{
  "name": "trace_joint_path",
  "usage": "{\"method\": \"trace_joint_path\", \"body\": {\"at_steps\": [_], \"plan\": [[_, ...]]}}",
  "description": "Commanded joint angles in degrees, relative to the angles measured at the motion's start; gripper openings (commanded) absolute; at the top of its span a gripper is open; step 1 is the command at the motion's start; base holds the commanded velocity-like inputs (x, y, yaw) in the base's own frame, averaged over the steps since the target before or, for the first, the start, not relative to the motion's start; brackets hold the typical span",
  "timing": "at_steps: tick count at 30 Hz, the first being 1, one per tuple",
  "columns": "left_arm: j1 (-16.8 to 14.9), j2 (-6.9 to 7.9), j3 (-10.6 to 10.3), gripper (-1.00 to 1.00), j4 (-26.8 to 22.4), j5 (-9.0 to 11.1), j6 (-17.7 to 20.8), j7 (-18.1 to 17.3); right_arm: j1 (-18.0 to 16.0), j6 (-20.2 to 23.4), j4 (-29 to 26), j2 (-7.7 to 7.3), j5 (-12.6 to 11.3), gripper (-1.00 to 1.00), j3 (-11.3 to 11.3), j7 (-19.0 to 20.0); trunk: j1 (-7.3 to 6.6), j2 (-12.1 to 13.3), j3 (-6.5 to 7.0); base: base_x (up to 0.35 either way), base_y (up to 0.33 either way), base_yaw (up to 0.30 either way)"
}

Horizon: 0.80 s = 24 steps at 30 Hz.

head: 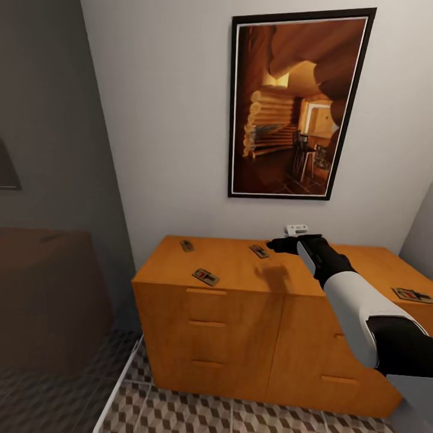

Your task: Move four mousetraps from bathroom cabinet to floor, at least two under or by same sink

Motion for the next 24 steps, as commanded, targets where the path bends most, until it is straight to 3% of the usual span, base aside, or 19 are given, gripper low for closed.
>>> {"method": "trace_joint_path", "body": {"at_steps": [1, 15, 24], "plan": [[0.0, 0.02, -0.4, 1.00, 0.1, 0.0, -0.2, 0.4, 0.0, 0.3, -0.1, -0.05, 0.0, 1.00, 0.2, 0.2, 0.02, 0.0, -0.06, 0.261, 0.018, 0.000], [0.0, 0.01, -0.4, 1.00, 0.1, 0.0, -0.2, 0.4, 0.0, 0.3, 0.3, 0.11, -0.1, 1.00, 0.3, 0.1, 0.02, 0.0, -0.06, 0.256, 0.086, 0.000], [0.0, 0.02, -0.4, 1.00, 0.1, 0.0, -0.2, 0.4, 0.0, 0.2, 1.0, 0.31, -0.1, 1.00, 0.3, 0.1, 0.02, 0.0, -0.06, 0.063, 0.018, 0.000]]}}
